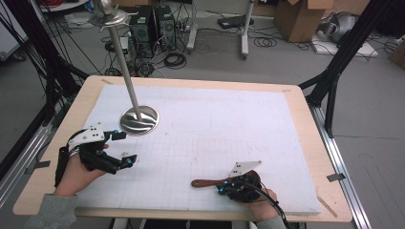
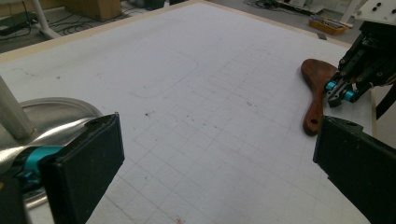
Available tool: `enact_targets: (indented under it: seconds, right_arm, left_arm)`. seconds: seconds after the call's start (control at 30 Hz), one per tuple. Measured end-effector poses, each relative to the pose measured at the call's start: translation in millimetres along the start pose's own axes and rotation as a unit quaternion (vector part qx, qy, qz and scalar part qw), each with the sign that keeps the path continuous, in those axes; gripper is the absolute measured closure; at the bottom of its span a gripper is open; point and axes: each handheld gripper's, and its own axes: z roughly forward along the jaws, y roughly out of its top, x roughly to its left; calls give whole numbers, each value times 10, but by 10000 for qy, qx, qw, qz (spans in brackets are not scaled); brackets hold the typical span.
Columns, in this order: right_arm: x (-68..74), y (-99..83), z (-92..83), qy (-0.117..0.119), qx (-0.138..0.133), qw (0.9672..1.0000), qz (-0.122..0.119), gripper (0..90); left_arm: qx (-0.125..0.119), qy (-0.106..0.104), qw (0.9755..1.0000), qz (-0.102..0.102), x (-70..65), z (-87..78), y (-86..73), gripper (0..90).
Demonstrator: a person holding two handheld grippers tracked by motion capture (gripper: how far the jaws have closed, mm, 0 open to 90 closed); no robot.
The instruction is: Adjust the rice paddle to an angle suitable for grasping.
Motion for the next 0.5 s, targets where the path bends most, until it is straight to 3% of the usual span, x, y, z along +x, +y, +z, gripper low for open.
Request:
enact_targets:
  seconds: [0.5]
  right_arm:
    - [19, 103, 85, -162, 102, 9996, -204, 897]
  left_arm:
    - [50, 87, 9999, -24, -22, -72, -49, 23]
